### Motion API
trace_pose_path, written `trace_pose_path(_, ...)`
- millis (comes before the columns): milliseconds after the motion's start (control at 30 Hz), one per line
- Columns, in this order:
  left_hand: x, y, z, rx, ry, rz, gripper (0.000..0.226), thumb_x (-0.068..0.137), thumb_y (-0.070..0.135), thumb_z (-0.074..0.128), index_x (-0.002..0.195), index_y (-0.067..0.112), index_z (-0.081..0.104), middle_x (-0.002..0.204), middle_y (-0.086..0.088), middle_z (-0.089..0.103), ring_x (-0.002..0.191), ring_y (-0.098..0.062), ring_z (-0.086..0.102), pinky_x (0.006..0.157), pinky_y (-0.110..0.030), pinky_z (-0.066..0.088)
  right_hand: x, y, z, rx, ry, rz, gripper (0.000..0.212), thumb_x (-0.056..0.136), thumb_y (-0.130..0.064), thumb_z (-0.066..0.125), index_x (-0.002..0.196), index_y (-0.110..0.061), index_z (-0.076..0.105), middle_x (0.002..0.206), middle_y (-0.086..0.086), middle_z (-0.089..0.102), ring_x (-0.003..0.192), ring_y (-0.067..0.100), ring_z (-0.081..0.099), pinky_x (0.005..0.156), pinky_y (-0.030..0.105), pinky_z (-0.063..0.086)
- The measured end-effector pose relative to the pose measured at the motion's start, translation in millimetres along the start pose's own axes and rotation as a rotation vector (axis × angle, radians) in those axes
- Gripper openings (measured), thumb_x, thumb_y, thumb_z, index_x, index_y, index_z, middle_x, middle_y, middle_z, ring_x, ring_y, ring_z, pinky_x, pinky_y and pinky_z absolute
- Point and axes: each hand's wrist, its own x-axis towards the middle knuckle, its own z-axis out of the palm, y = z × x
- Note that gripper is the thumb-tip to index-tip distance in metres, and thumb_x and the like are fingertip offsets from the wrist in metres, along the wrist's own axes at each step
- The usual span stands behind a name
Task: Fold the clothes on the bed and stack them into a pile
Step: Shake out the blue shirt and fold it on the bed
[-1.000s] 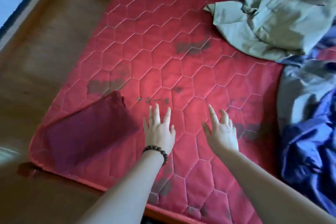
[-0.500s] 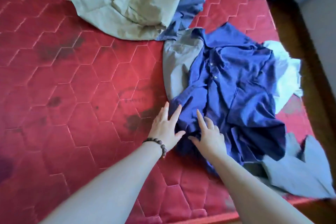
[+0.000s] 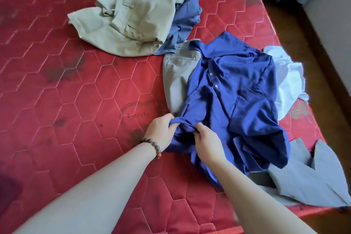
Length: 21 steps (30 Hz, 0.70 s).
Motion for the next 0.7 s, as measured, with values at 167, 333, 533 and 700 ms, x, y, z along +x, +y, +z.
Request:
trace_pose_path(167, -24, 54, -75, 0.029, 0.004, 0.099, 0.03, 0.096, 0.021, 0.052, 0.069, 0.009, 0.045, 0.056, -0.002, 0.044, 0.056, -0.026, 0.042, 0.057, -0.04, 0.035, -27, -62, -60, 0.011, 0.069, -0.125, 0.021, 0.097, -0.014, 0.044, 0.077, -0.017, 0.037, 0.074, 0.0, 0.049, 0.073, 0.026, 0.042, 0.061, 0.036, 0.027)
trace_pose_path(333, -60, 144, -178, 0.067, 0.087, 0.298, 0.037, 0.093, 0.018, 0.055, 0.062, 0.017, 0.037, 0.052, 0.001, 0.039, 0.05, -0.018, 0.038, 0.051, -0.033, 0.023, -67, -141, -154, 0.086, 0.193, -0.25, 0.023, 0.099, -0.015, 0.047, 0.077, -0.013, 0.04, 0.067, -0.001, 0.046, 0.065, 0.023, 0.039, 0.062, 0.039, 0.031)
trace_pose_path(533, -124, 259, -311, 0.082, 0.192, 0.522, 0.038, 0.094, 0.016, 0.054, 0.059, 0.022, 0.04, 0.053, 0.007, 0.041, 0.05, -0.007, 0.039, 0.053, -0.029, 0.024, -129, -241, -262, 0.135, 0.455, -0.429, 0.038, 0.095, -0.014, 0.055, 0.067, -0.026, 0.031, 0.057, -0.008, 0.04, 0.057, 0.015, 0.03, 0.058, 0.033, 0.024)
trace_pose_path(700, -166, 328, -400, 0.049, 0.346, 0.666, 0.041, 0.095, 0.015, 0.053, 0.057, 0.021, 0.039, 0.051, 0.007, 0.038, 0.049, -0.008, 0.036, 0.054, -0.031, 0.023, -161, -301, -301, 0.256, 0.496, -0.483, 0.022, 0.085, -0.034, 0.07, 0.101, -0.025, 0.059, 0.081, -0.017, 0.061, 0.074, -0.004, 0.059, 0.069, 0.018, 0.047)
